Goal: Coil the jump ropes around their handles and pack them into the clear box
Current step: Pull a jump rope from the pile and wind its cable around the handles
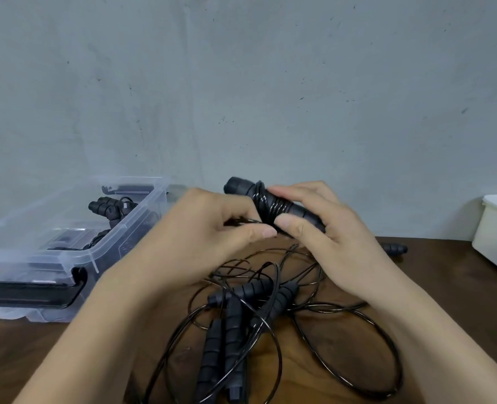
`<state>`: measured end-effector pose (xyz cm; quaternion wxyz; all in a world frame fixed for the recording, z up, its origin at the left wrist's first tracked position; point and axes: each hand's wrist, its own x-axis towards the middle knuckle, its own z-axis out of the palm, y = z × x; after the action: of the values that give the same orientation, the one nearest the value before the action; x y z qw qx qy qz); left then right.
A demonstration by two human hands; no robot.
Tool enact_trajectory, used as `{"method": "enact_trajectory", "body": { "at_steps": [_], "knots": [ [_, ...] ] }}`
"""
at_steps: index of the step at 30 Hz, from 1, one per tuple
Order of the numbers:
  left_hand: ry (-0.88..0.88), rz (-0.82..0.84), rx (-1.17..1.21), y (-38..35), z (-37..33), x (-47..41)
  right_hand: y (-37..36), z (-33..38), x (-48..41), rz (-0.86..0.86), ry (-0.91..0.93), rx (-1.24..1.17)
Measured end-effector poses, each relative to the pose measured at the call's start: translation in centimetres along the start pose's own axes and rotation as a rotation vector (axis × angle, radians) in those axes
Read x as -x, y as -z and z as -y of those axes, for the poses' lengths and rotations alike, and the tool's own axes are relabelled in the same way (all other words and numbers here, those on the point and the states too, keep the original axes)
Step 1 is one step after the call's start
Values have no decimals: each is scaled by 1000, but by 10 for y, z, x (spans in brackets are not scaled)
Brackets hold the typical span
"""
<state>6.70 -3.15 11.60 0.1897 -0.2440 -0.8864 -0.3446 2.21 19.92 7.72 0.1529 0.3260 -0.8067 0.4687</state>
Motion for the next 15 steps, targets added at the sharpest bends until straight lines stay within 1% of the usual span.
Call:
{"method": "enact_trajectory", "body": {
  "at_steps": [3, 5, 8, 11, 13, 15],
  "knots": [
    [5, -101, 141, 13, -3, 5, 7, 8, 3, 242, -48, -119],
    [-23, -99, 169, 16, -5, 8, 11, 13, 5, 331, -65, -144],
    [-53, -114, 130, 16, -10, 8, 13, 20, 9, 409, -103, -122],
    [-11, -104, 159, 16, -7, 7, 18, 24, 12, 436, -147, -65],
    [7, -56, 199, 16, 0, 5, 24, 27, 14, 443, -167, -110],
    [30, -16, 256, 12, 7, -1, 31, 32, 16, 491, -173, -188]
  ]
}}
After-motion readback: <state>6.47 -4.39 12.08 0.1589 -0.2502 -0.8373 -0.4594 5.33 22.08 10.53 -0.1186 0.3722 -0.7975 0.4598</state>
